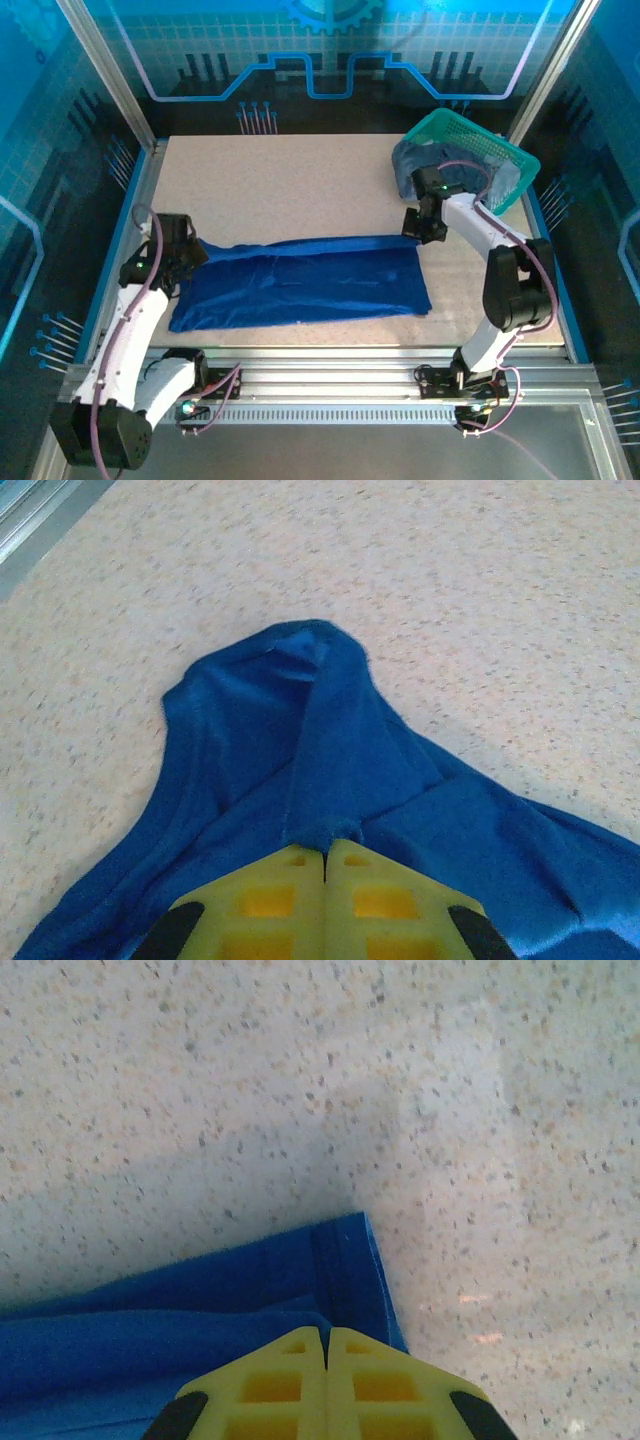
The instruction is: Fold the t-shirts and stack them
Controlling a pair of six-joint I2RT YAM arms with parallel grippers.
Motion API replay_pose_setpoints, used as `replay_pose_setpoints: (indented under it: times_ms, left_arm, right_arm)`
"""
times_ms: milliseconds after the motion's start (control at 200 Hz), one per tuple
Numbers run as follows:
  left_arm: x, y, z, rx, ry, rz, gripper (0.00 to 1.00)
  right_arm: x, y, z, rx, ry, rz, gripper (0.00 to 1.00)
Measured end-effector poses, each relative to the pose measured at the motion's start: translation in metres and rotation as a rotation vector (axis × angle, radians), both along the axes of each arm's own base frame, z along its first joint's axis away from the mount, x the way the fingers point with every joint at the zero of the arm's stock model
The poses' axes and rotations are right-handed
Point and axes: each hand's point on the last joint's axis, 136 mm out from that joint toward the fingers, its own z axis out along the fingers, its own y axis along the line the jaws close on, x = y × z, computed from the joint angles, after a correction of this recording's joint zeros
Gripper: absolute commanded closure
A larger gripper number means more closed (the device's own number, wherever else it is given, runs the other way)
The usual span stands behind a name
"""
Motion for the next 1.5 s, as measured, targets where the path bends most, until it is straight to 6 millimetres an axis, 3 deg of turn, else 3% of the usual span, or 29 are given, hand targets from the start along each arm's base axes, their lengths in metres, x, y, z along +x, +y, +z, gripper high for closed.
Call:
replay_pose_setpoints:
  times_ms: [200, 310, 595, 855, 960, 1010, 1145, 1246, 1376, 1501]
  left_arm:
    - [-0.050, 0.005, -0.054, -0.062, 0.164, 0.167, 1.00]
    - [-0.069, 0.005, -0.072, -0.098, 0.229, 0.253, 1.00]
    - [-0.079, 0.009, -0.077, -0.119, 0.249, 0.361, 1.00]
    - [-0.082, 0.014, -0.074, -0.097, 0.250, 0.390, 1.00]
    - [-0.085, 0.014, -0.075, -0.107, 0.254, 0.419, 1.00]
    - [-0.087, 0.013, -0.077, -0.121, 0.249, 0.438, 1.00]
    - [-0.097, 0.008, -0.081, -0.168, 0.246, 0.468, 0.63]
    - [-0.097, 0.008, -0.074, -0.185, 0.194, 0.469, 0.48]
    - [-0.081, 0.012, -0.053, -0.200, 0.088, 0.458, 0.44]
    - [-0.050, 0.034, -0.053, -0.284, 0.059, 0.509, 0.45]
  right_arm:
    - [-0.035, -0.002, -0.037, 0.005, 0.137, -0.018, 1.00]
    - [-0.042, -0.002, -0.050, 0.005, 0.188, -0.024, 1.00]
    - [-0.045, -0.003, -0.051, 0.003, 0.197, -0.026, 1.00]
    - [-0.045, -0.005, -0.029, -0.001, 0.140, -0.033, 1.00]
    - [-0.053, -0.007, -0.036, -0.003, 0.161, -0.045, 1.00]
    - [-0.060, -0.008, -0.042, -0.007, 0.186, -0.053, 0.86]
    - [-0.070, -0.013, -0.050, -0.027, 0.228, -0.086, 0.62]
    - [-0.069, -0.019, -0.041, -0.054, 0.194, -0.108, 0.58]
    - [-0.060, -0.018, -0.014, -0.036, 0.086, -0.113, 0.64]
    - [-0.048, 0.006, -0.008, 0.047, 0.031, -0.056, 0.68]
